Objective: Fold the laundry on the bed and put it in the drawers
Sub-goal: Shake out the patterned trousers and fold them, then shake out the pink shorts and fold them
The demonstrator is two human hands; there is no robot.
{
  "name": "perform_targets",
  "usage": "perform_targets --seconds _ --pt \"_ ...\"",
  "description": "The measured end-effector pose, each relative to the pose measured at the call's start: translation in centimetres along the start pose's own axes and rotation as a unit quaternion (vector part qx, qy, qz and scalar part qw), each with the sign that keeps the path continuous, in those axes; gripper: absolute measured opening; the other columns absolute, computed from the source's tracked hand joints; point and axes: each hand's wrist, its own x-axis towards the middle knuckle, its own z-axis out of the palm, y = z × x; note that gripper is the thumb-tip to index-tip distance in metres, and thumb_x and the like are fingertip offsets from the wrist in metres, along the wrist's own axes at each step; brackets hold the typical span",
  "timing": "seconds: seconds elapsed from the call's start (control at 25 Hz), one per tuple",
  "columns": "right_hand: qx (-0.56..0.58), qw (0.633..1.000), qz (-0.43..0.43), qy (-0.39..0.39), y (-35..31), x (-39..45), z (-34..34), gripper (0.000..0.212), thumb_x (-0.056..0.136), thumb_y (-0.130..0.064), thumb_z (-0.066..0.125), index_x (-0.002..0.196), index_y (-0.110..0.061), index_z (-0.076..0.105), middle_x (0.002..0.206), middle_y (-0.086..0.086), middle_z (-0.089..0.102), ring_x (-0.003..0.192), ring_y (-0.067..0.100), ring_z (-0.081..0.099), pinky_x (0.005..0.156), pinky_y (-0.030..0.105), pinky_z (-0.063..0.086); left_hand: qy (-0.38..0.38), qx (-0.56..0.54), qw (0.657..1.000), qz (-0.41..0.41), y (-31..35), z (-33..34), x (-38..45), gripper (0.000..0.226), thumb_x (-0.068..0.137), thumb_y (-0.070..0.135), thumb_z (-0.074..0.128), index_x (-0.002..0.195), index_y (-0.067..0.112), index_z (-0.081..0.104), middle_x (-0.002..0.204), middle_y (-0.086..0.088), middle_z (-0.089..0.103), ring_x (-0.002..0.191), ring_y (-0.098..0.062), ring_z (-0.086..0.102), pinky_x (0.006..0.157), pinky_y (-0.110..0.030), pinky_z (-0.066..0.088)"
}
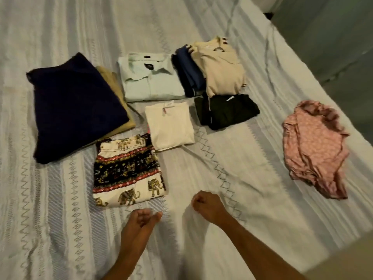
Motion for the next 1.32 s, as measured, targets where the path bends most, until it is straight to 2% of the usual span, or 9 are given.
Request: perform_targets --seconds 0.16,0.28,0.48,0.68,0.8,0.92,1.08,1.16,1.32 --pt "-0.052 0.998 -0.004 0.024 7.2 -0.4 -9.3 0.019 0.094 -0.016 0.064 0.078 -0.024 0.06 0.084 -0.004 0.066 0.083 0.014 0.063 0.065 0.016 0.043 -0.046 0.064 0.995 0.063 4.3 11.1 -0.5 0.045 0.079 0.044 0.086 0.114 0.024 0.065 0.113 0.001 0.069 0.107 -0.02 0.066 0.085 -0.031 0.051" --pt "-0.131 0.988 -0.018 0.08 13.9 -1.0 -18.0 0.007 0.093 -0.018 0.06 0.098 -0.015 0.063 0.101 0.009 0.068 0.096 0.029 0.063 0.074 0.032 0.047 -0.091 0.084 0.989 0.083 8.2 21.8 -1.4 0.042 0.084 0.037 0.084 0.117 0.019 0.065 0.112 0.0 0.067 0.101 -0.016 0.066 0.069 -0.011 0.046" --pt "-0.347 0.872 0.006 0.345 24.5 -1.8 -32.5 0.05 0.092 -0.033 0.062 0.134 -0.008 0.054 0.123 0.022 0.056 0.108 0.042 0.057 0.083 0.053 0.051 -0.129 0.16 0.966 0.157 11.7 37.2 -1.7 0.048 0.078 0.053 0.085 0.112 0.026 0.065 0.105 0.005 0.067 0.104 -0.016 0.067 0.079 -0.019 0.051" --pt "-0.255 0.946 0.075 0.186 35.8 -0.6 -40.5 0.044 0.099 -0.039 0.058 0.132 -0.011 0.049 0.127 0.019 0.052 0.111 0.039 0.055 0.085 0.048 0.053 -0.153 0.328 0.836 0.412 14.0 48.9 -1.1 0.075 0.078 0.051 0.077 0.146 0.036 0.047 0.144 0.003 0.043 0.125 -0.021 0.049 0.098 -0.039 0.048" --pt "-0.201 0.948 0.004 0.248 38.2 -1.2 -39.0 0.037 0.103 -0.037 0.05 0.125 -0.007 0.053 0.112 0.018 0.056 0.089 0.03 0.053 0.069 0.039 0.048 -0.116 0.48 0.739 0.459 15.1 52.7 -1.1 0.058 0.087 0.043 0.072 0.141 0.031 0.055 0.14 -0.003 0.049 0.115 -0.03 0.049 0.084 -0.043 0.053" --pt "-0.098 0.949 0.016 0.3 38.2 -2.2 -36.3 0.032 0.104 -0.031 0.054 0.121 -0.004 0.057 0.099 0.014 0.06 0.077 0.025 0.054 0.063 0.037 0.048 -0.123 0.429 0.766 0.463 15.7 54.3 -1.6 0.019 0.1 0.026 0.06 0.118 0.022 0.066 0.105 -0.001 0.059 0.096 -0.024 0.055 0.072 -0.039 0.048" --pt "0.035 0.958 0.005 0.284 35.9 -5.2 -31.4 0.039 0.096 -0.047 0.051 0.102 -0.012 0.067 0.085 -0.004 0.063 0.07 0.011 0.058 0.064 0.03 0.054 -0.188 0.42 0.76 0.459 15.6 51.3 -2.0 0.011 0.102 0.03 0.061 0.108 0.028 0.069 0.092 0.009 0.062 0.085 -0.012 0.053 0.065 -0.031 0.041" --pt "0.081 0.985 -0.044 0.145 33.1 -6.8 -27.8 0.03 0.091 -0.032 0.054 0.094 -0.011 0.074 0.077 -0.006 0.068 0.067 0.009 0.062 0.066 0.023 0.05 -0.173 0.504 0.69 0.491 15.4 47.9 -1.3 0.007 0.095 0.033 0.073 0.102 0.032 0.072 0.092 0.011 0.067 0.084 -0.012 0.053 0.062 -0.029 0.041" --pt "0.027 0.952 -0.171 -0.251 26.2 -8.1 -22.9 0.022 0.088 -0.004 0.067 0.107 -0.005 0.078 0.111 0.013 0.077 0.086 0.013 0.069 0.081 0.019 0.049 -0.213 0.829 0.408 0.318 16.6 41.2 -1.5 0.019 0.096 0.033 0.063 0.112 0.027 0.071 0.105 0.002 0.068 0.108 -0.021 0.063 0.092 -0.039 0.042"
